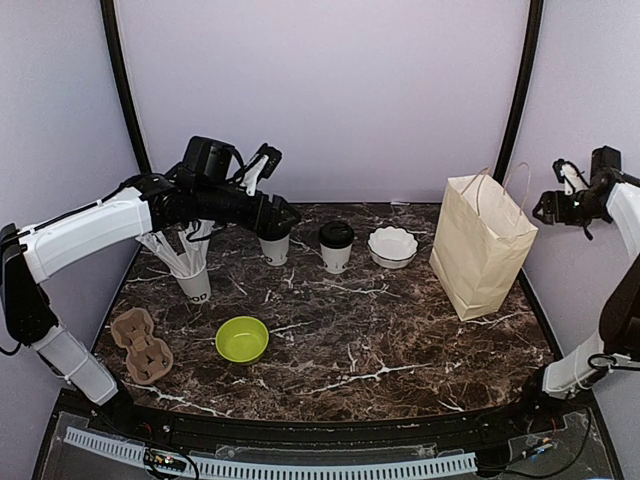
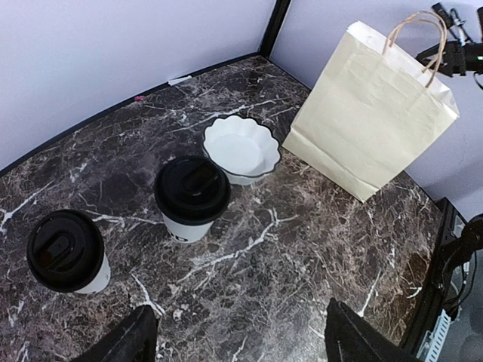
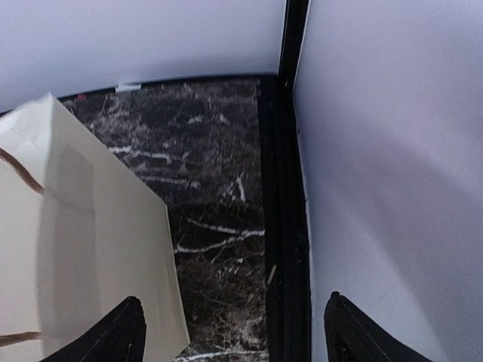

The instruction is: Pack the takeout coffee

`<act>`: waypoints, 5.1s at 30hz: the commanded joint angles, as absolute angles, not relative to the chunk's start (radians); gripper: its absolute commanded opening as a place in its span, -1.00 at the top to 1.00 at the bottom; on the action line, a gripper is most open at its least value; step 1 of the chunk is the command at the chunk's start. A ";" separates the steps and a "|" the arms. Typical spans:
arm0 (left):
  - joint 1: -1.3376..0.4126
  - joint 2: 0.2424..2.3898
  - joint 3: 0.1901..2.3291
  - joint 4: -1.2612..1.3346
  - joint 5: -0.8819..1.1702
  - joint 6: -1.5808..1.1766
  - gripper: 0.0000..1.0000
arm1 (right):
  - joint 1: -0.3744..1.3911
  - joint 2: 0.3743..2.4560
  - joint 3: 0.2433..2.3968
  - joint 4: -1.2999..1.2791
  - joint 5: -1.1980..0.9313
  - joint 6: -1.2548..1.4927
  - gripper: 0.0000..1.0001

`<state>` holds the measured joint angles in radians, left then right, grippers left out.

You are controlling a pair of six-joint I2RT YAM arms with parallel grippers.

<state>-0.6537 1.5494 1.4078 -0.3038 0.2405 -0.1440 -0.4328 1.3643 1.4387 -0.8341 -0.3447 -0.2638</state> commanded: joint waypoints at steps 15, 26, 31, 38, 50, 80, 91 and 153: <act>-0.661 1.388 1.246 -0.233 0.325 -0.038 -0.51 | -0.307 1.282 0.831 -0.741 -0.252 -0.526 -0.27; -0.661 1.360 1.233 -0.235 0.309 -0.016 -0.52 | -0.301 1.288 0.909 -0.835 -0.284 -0.661 -0.30; -0.661 1.361 1.236 -0.241 0.300 -0.008 -0.52 | -0.380 1.379 1.021 -0.958 -0.370 -0.791 -0.35; -0.660 1.393 1.299 -0.277 0.319 -0.008 -0.53 | -0.418 1.481 1.091 -0.935 -0.334 -0.843 -0.38; -0.667 1.438 1.377 -0.302 0.309 -0.027 -0.52 | -0.216 1.471 0.935 -0.724 -0.313 -0.764 -0.28; -0.804 1.547 1.367 -0.284 0.090 -0.334 -0.50 | -0.066 1.314 1.023 -0.721 -0.533 -0.574 -0.34; -0.802 1.668 1.263 -0.076 0.140 -0.554 -0.41 | -0.066 1.404 0.967 -0.597 -0.421 -0.517 -0.25; -0.840 1.689 1.699 -0.247 0.406 -0.226 1.00 | -0.186 1.274 1.083 -0.667 -0.660 -0.480 -0.50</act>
<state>-0.8425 1.6764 1.6024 -0.1757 0.4076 -0.2787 -0.2199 1.3140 1.0771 -0.6769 -0.5663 -0.4526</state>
